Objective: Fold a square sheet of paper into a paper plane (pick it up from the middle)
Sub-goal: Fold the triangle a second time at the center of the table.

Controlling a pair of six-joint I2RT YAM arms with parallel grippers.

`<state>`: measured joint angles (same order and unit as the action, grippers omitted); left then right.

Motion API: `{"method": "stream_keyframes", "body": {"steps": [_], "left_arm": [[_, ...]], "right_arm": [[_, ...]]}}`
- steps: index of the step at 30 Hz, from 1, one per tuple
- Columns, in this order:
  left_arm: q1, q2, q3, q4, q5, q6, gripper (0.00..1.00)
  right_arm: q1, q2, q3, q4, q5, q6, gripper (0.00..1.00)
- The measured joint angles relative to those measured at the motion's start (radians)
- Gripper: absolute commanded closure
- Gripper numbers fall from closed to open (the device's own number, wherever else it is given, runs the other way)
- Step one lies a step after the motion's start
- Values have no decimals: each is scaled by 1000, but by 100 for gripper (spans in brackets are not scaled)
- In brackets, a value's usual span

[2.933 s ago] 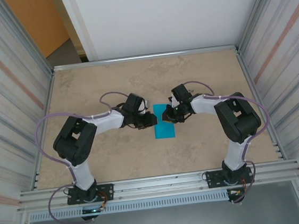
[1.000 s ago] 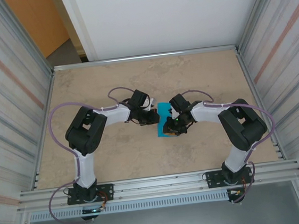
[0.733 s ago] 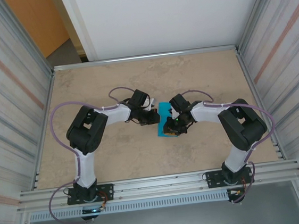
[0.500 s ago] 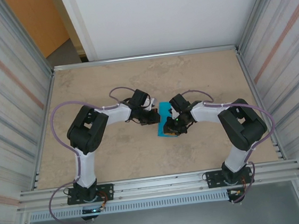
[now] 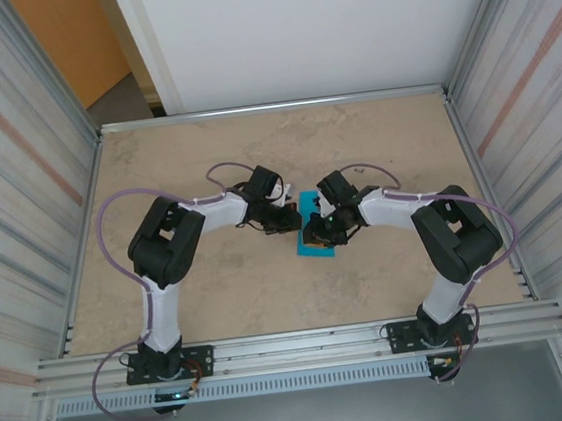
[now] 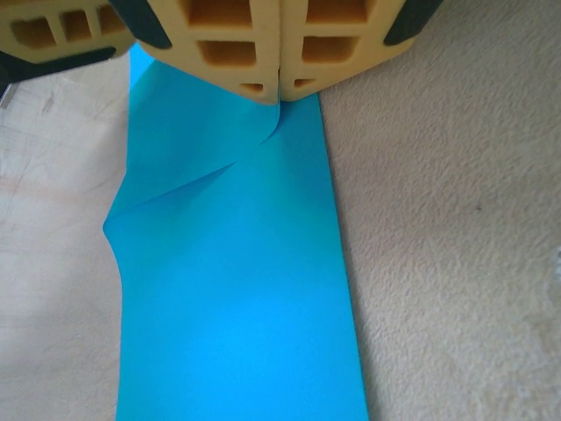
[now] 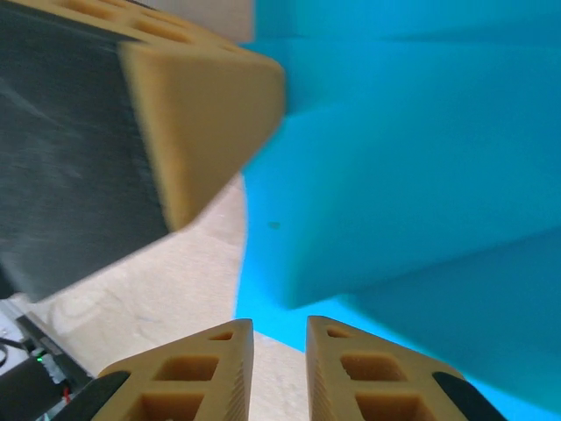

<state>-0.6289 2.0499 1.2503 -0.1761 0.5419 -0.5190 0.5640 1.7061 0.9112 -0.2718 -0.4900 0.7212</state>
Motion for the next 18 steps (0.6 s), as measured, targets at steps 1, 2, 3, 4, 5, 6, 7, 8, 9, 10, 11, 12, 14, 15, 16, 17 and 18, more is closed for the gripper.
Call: {"method": "stream_keyframes", "body": {"steps": [1, 2, 3, 4, 5, 6, 7, 8, 9, 10, 11, 12, 14, 15, 16, 17, 18], "left_arm": [[0, 0, 2, -3, -1, 0, 99], [0, 0, 3, -6, -2, 0, 99], [0, 3, 5, -7, -2, 0, 99], [0, 6, 8, -8, 1, 0, 99], [0, 9, 11, -11, 5, 0, 99], [1, 11, 13, -11, 9, 0, 99], [2, 13, 14, -11, 12, 0, 99], [2, 14, 15, -11, 14, 0, 99], [2, 14, 16, -13, 14, 0, 99], [2, 15, 17, -13, 14, 0, 99], [2, 15, 18, -14, 15, 0, 99], [2, 16, 18, -14, 15, 0, 99], [2, 16, 18, -14, 16, 0, 99], [2, 16, 18, -14, 16, 0, 99], [2, 16, 18, -14, 16, 0, 99], [2, 17, 19, -14, 16, 0, 99], [2, 18, 20, -15, 17, 0, 99]], "right_arm": [[2, 0, 5, 8, -6, 0, 80], [5, 1, 10, 18, -11, 0, 82], [6, 2, 13, 26, -17, 0, 83], [8, 4, 15, 33, -23, 0, 84], [10, 10, 21, 39, -31, 0, 85], [12, 16, 24, 44, -37, 0, 86], [12, 24, 28, 50, -41, 0, 86], [13, 32, 30, 58, -45, 0, 87], [14, 41, 30, 64, -51, 0, 88], [14, 50, 31, 66, -56, -1, 88], [14, 57, 31, 67, -60, -1, 89], [14, 64, 31, 67, -62, -1, 89], [15, 74, 31, 69, -65, -1, 90], [16, 78, 31, 70, -66, -2, 90], [17, 80, 31, 70, -66, -3, 90], [19, 83, 31, 70, -68, -5, 90], [19, 86, 31, 71, -70, -6, 90]]}}
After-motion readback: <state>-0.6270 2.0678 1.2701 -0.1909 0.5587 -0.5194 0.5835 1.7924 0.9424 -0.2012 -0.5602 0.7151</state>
